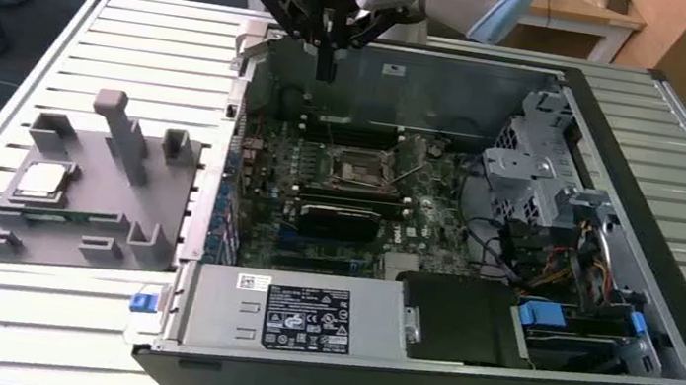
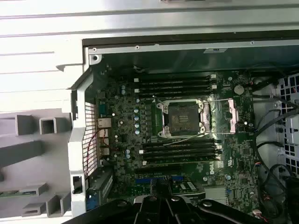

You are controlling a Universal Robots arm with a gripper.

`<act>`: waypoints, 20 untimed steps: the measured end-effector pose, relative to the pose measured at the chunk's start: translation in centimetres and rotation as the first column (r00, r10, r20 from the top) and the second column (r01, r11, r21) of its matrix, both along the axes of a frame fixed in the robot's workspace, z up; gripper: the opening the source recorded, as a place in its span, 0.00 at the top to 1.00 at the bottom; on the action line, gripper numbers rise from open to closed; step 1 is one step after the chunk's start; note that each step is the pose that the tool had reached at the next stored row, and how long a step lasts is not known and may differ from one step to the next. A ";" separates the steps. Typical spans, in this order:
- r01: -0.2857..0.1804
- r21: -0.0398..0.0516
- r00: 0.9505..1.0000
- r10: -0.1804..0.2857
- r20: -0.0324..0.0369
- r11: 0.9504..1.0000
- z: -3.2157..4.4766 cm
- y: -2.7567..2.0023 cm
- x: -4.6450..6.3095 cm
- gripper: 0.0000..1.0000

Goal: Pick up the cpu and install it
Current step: 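Reach for the cpu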

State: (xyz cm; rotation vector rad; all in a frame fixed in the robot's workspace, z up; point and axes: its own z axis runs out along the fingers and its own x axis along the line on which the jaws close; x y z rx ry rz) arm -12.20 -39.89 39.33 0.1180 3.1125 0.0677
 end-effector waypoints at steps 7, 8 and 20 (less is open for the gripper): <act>0.000 0.000 1.000 0.000 0.000 1.000 0.00 0.00 -0.2 0.89; 0.000 0.000 1.000 0.000 0.000 1.000 0.00 0.00 -0.3 0.89; 0.000 0.000 1.000 0.000 0.000 1.000 0.00 0.00 -1.8 0.89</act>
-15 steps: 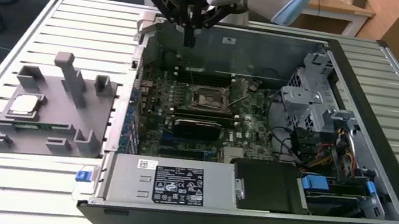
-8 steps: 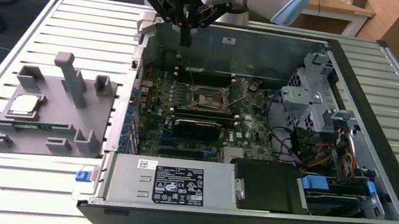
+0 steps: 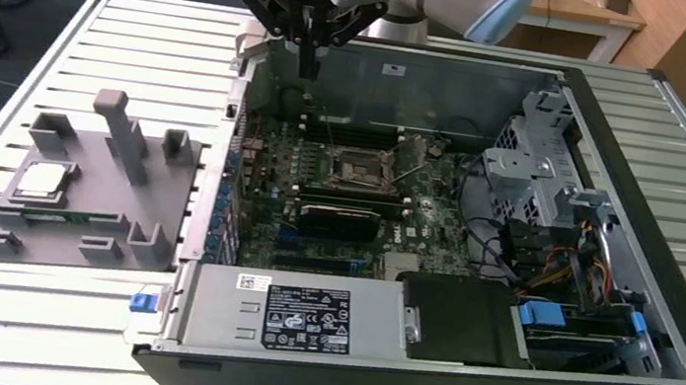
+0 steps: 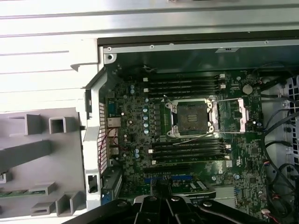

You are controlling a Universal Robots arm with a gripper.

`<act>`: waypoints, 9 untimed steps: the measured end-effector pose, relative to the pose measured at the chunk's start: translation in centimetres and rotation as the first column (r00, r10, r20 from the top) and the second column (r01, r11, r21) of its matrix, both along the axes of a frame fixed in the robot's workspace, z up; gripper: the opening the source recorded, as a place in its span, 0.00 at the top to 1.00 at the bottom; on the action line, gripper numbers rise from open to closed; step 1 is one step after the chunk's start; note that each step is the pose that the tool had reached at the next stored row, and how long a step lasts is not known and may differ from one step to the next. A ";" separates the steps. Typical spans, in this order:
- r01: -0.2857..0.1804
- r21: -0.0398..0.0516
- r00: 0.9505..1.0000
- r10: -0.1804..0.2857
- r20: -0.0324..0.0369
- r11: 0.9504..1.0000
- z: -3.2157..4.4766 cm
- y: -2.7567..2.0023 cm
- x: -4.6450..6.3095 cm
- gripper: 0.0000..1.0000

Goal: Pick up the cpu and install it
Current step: 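Reach for the cpu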

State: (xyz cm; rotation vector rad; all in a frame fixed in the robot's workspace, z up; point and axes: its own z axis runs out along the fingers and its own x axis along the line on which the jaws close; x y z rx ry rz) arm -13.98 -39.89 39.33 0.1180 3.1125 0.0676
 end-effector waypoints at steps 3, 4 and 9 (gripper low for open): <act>0.000 0.000 1.000 0.000 0.000 1.000 0.00 0.00 -0.4 0.89; 0.000 0.000 1.000 0.000 0.000 1.000 0.00 0.00 -0.5 0.89; 0.000 0.000 1.000 0.000 0.000 1.000 0.00 0.00 -1.0 0.89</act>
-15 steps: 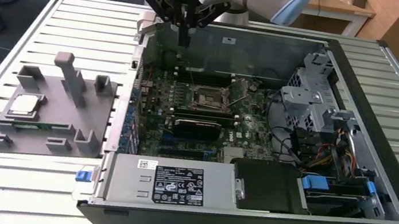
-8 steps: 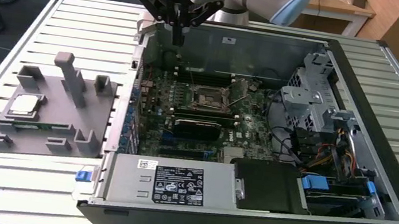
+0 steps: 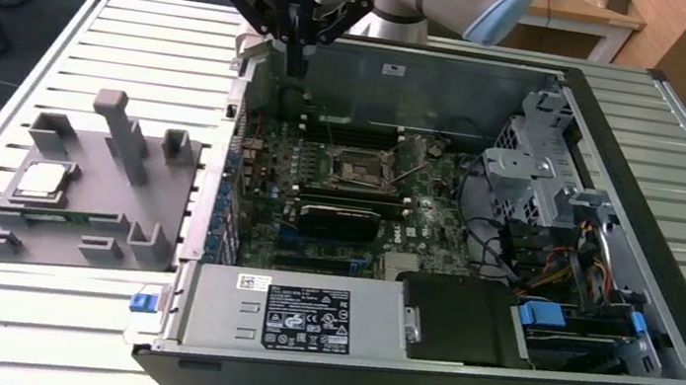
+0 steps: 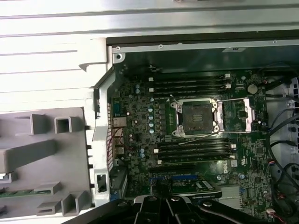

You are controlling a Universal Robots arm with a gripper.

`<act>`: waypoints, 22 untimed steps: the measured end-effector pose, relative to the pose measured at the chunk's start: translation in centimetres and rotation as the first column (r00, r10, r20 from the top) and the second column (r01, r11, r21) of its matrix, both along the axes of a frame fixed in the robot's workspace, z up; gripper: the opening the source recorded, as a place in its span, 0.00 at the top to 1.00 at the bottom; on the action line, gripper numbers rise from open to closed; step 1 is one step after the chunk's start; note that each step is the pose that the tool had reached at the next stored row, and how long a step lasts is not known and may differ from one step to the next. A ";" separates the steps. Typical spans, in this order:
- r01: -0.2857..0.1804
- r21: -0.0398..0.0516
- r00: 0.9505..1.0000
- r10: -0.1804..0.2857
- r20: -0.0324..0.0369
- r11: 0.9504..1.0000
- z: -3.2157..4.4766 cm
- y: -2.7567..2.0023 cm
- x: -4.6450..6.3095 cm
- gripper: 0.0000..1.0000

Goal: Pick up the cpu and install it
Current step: 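Reach for the cpu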

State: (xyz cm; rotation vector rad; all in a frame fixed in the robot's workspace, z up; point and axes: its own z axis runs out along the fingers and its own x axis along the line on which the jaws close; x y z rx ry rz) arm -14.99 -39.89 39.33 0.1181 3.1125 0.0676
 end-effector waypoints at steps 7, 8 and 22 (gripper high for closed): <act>0.000 0.000 1.000 0.000 0.000 1.000 0.00 0.00 -0.8 0.89; 0.000 0.000 1.000 0.000 0.000 1.000 0.00 0.00 -0.9 0.89; 0.000 0.000 1.000 0.000 0.000 1.000 0.00 0.00 -2.6 0.89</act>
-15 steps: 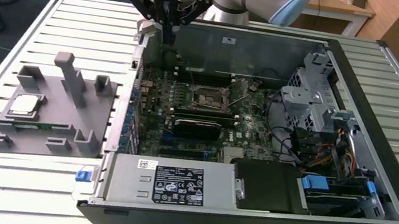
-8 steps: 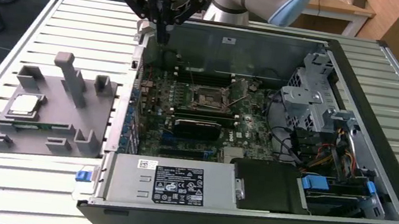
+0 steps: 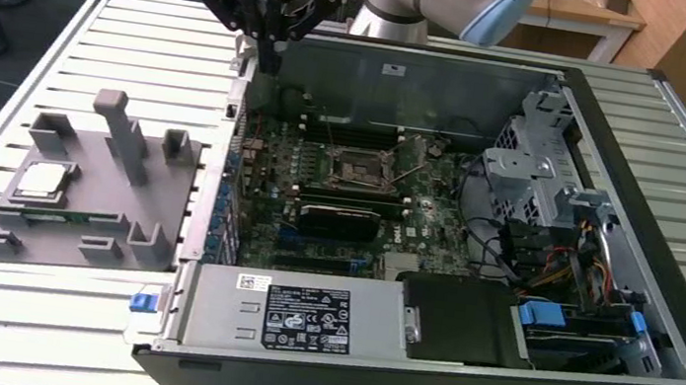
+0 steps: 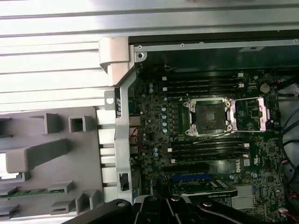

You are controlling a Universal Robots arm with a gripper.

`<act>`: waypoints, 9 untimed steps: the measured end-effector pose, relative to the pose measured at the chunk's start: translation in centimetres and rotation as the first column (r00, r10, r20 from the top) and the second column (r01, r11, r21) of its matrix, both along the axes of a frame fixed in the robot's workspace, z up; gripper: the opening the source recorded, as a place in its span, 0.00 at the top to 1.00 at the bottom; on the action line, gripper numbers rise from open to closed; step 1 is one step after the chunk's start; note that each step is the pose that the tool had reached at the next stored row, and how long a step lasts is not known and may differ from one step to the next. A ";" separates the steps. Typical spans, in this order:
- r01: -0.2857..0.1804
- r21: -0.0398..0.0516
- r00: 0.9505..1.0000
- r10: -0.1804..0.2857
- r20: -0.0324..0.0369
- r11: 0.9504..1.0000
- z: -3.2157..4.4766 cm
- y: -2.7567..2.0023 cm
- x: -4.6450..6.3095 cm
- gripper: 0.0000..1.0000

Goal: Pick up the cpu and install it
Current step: 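Reach for the cpu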

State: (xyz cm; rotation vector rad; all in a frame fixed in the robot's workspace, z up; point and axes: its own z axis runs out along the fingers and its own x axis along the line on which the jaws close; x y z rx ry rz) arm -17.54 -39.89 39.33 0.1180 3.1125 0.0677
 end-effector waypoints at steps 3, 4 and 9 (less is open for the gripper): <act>0.000 0.000 1.000 0.000 0.000 1.000 0.00 0.00 -0.3 0.89; 0.000 0.000 1.000 0.000 0.000 1.000 0.00 0.00 -0.5 0.89; 0.000 0.000 1.000 0.000 0.000 1.000 0.00 0.00 -1.1 0.89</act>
